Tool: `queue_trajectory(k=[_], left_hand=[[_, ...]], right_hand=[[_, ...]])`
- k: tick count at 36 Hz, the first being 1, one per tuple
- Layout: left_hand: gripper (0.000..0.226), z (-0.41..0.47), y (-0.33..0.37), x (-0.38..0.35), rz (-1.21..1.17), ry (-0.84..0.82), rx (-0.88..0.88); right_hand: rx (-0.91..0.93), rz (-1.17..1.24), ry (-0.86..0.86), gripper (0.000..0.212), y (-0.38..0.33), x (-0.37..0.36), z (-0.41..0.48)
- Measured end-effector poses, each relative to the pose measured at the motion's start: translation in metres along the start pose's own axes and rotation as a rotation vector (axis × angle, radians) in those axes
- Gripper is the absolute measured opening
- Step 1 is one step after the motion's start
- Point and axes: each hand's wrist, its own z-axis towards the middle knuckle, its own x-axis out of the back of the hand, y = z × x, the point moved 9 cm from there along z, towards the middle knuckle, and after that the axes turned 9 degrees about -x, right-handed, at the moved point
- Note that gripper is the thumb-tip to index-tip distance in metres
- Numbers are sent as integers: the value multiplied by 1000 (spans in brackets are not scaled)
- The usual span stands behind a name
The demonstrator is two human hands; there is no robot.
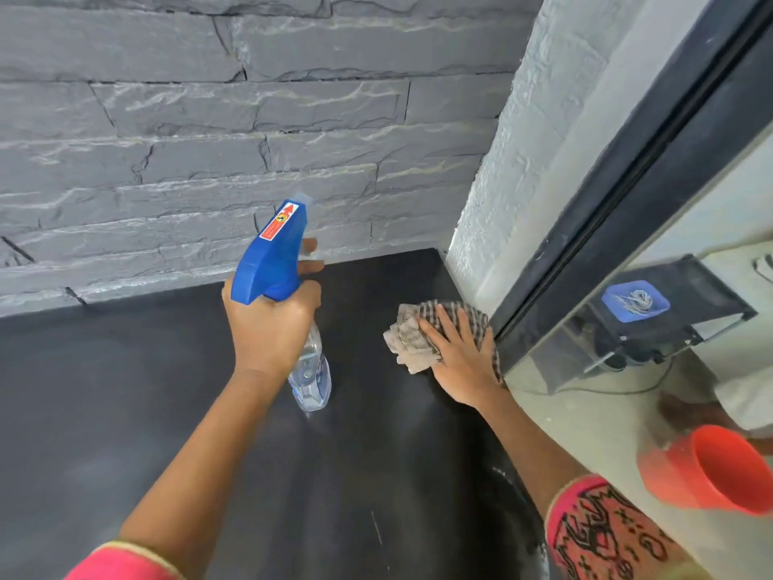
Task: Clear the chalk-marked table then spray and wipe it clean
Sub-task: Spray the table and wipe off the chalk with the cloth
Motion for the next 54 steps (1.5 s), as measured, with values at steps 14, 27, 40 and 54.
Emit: queue_trajectory(k=[14, 27, 40, 54], left_hand=[[23, -82, 40, 100, 130, 156, 58], [24, -112, 55, 109, 152, 119, 41], [41, -156, 74, 54, 27, 20, 47], [47, -184, 62, 34, 29, -76, 55]], right_hand=[[-187, 192, -17, 62, -71, -6, -56], [491, 12, 36, 78, -129, -39, -166], [-29, 53, -32, 64, 33, -23, -150], [26, -8, 110, 48, 72, -76, -291]])
